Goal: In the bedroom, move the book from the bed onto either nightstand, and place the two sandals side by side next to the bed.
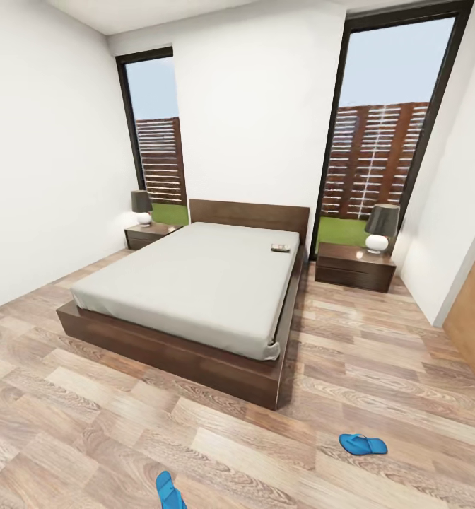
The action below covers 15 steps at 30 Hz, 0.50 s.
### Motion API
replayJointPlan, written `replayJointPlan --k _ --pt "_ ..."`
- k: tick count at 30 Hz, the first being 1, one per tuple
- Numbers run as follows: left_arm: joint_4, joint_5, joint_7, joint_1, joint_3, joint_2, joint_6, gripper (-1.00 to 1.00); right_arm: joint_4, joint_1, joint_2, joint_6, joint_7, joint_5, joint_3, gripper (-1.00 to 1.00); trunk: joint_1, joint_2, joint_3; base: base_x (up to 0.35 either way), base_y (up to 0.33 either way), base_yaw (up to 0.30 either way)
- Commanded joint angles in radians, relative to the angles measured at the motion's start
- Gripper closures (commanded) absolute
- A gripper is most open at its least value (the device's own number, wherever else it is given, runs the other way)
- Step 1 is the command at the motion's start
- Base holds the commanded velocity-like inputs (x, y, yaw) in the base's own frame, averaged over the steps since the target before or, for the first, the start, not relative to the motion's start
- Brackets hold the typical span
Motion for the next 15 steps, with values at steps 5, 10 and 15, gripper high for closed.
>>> replayJointPlan --k 5,10,15 --pt "-0.001 0.0 0.001 0.0 -0.001 0.003 -0.001 -1.0 0.0 0.0 0.0 0.0 -0.001 0.0 0.0 -1.0 0.0 0.0 -0.001 0.0 0.0 0.013" --pt "-0.002 -0.002 0.001 0.0 -0.002 0.008 -0.001 -1.0 0.0 0.0 -0.001 0.0 -0.001 -0.001 -0.002 -1.0 0.0 0.0 -0.001 0.0 0.0 0.007" --pt "-0.002 -0.004 0.001 0.0 -0.003 0.023 -0.001 -1.0 0.0 0.0 -0.001 0.0 -0.001 -0.004 -0.003 -1.0 0.0 0.0 -0.001 0.0 0.0 0.003"
